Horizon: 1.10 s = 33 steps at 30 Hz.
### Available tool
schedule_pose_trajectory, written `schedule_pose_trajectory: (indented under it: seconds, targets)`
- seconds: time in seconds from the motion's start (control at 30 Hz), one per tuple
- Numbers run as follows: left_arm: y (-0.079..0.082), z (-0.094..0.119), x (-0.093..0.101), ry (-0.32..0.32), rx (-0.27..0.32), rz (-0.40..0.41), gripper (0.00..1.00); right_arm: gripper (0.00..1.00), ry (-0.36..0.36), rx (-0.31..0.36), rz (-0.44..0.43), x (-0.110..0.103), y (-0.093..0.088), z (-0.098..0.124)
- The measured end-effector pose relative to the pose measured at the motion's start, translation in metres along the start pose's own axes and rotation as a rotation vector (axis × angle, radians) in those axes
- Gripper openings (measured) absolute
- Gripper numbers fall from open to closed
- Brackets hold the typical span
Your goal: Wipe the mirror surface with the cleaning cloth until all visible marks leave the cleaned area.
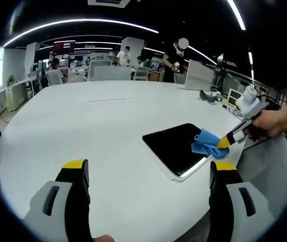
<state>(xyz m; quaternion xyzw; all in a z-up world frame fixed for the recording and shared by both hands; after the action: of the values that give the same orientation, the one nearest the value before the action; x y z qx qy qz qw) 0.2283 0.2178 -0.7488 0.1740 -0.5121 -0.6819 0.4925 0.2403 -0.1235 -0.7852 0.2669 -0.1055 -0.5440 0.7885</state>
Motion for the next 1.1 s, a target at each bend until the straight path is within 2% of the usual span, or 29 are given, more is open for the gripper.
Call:
schedule_pose_trajectory:
  seconds: [0.57, 0.93, 1.1]
  targets:
    - [-0.001, 0.0, -0.002, -0.003, -0.005, 0.008, 0.99, 0.0, -0.05, 0.006, -0.062, 0.029, -0.007, 0.009]
    - [0.003, -0.001, -0.004, -0.011, -0.013, -0.003, 0.99, 0.0, -0.059, 0.001, -0.052, 0.027, -0.003, 0.007]
    - [0.004, 0.001, -0.009, -0.007, -0.019, -0.009, 0.99, 0.0, -0.067, 0.007, -0.053, 0.03, 0.005, 0.002]
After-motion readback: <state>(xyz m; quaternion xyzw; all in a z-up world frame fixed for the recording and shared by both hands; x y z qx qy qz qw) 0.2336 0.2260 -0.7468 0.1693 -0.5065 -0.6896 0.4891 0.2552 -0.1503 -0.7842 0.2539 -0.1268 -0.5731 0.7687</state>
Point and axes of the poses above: the point that each gripper's makers call its tool centre point, and the gripper's own axes: z roughly backward along the fingers, x roughly to its right, y roughly out of its top, the point moved 10 cm from there along z, roughly backward along the fingers, and after that the axes turned 8 degrees about z, right-handed, at the moved point
